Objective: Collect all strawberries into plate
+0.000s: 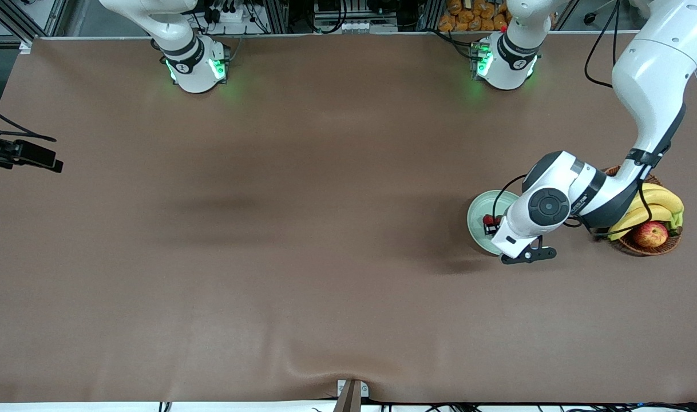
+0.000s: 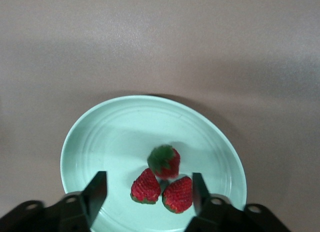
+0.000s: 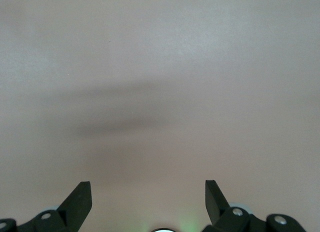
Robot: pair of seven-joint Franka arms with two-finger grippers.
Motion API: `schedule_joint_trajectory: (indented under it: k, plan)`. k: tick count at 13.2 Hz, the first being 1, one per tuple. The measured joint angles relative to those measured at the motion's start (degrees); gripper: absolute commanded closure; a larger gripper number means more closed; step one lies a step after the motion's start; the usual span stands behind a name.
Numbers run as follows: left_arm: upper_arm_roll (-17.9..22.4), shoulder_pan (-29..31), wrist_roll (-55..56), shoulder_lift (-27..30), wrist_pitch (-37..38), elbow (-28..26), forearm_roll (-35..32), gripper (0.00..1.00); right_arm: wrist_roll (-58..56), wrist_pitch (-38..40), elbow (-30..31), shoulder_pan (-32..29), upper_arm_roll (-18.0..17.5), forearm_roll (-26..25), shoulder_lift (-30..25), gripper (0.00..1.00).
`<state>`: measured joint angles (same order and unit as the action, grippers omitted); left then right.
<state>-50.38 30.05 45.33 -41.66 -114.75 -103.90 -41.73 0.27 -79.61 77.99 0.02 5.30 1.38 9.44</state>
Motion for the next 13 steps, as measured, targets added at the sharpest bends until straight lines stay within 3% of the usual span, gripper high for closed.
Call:
schedule_joint_trajectory:
  k: [4, 6, 9, 13]
  plan:
    - [-0.6, 0.1, -0.2, 0.8, -0.2, 2.1, 0.0, 0.00, 0.0, 0.0, 0.0, -1.0, -1.7, -0.3, 0.0, 0.00]
    - [-3.3, 0.3, -0.2, 3.8, 0.6, 3.7, 0.0, 0.00, 0.0, -0.1, 0.0, 0.6, -1.5, -0.6, 0.0, 0.00]
    - [-7.4, 0.2, -0.2, 9.0, 6.6, 8.5, 3.2, 0.00, 0.0, -0.1, 0.0, 0.9, -0.9, -0.6, 0.0, 0.00]
    - [-9.7, 0.2, -0.2, 10.1, 11.9, 14.9, 5.3, 0.00, 0.3, -0.1, 0.0, 0.9, -0.6, -0.6, 0.0, 0.00]
